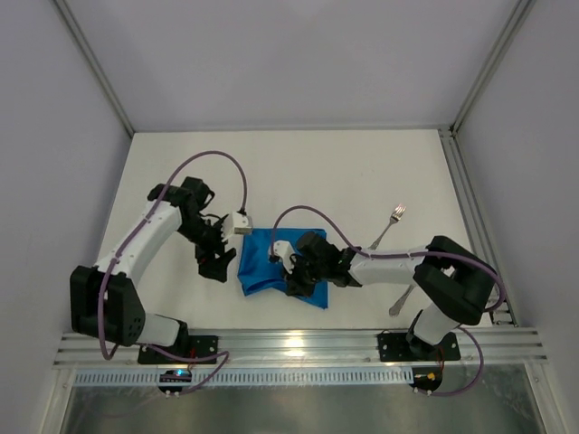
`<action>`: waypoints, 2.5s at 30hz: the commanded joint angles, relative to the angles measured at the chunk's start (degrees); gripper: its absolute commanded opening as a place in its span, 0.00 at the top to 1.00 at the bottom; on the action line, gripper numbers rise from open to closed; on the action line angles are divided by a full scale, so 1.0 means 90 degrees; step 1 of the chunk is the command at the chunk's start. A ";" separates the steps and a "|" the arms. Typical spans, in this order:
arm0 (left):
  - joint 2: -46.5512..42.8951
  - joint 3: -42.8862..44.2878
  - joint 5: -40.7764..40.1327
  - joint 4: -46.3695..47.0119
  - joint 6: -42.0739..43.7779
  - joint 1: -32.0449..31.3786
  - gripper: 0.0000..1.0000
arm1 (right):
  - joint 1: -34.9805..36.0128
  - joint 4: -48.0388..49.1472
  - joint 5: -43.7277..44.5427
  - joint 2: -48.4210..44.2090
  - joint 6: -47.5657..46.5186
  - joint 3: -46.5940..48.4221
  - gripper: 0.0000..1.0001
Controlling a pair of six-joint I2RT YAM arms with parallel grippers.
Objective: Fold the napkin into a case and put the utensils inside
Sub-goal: Fold the lower triangle-folded napkin at the center of the board.
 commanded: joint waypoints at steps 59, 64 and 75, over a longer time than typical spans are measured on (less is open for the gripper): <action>-0.1155 -0.2276 -0.1903 0.4021 -0.0304 -0.1573 1.00 | -0.0864 -0.1456 -0.1963 0.1238 0.0798 0.2325 0.61; -0.0988 -0.2158 -0.1834 0.3893 -0.0529 -0.1485 1.00 | -0.1177 -0.1691 -0.2012 0.0525 0.0799 0.2305 0.42; -0.0617 -0.1660 -0.1600 0.3610 -0.1232 -0.1202 1.00 | -0.1539 -0.0218 -0.1232 0.1330 0.1881 0.2723 0.78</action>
